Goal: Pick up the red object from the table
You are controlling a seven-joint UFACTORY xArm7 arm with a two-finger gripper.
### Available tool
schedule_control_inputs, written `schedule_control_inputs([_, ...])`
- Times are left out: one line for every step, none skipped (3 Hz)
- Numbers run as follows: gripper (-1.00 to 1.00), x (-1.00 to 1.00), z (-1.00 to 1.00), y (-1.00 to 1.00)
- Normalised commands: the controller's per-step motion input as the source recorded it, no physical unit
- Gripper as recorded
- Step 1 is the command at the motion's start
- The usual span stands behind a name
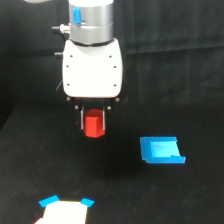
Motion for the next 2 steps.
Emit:
schedule_control_inputs([-0.79, 0.14, 0.20, -0.53])
schedule_control_inputs([-1.00, 0.19, 0.02, -0.23])
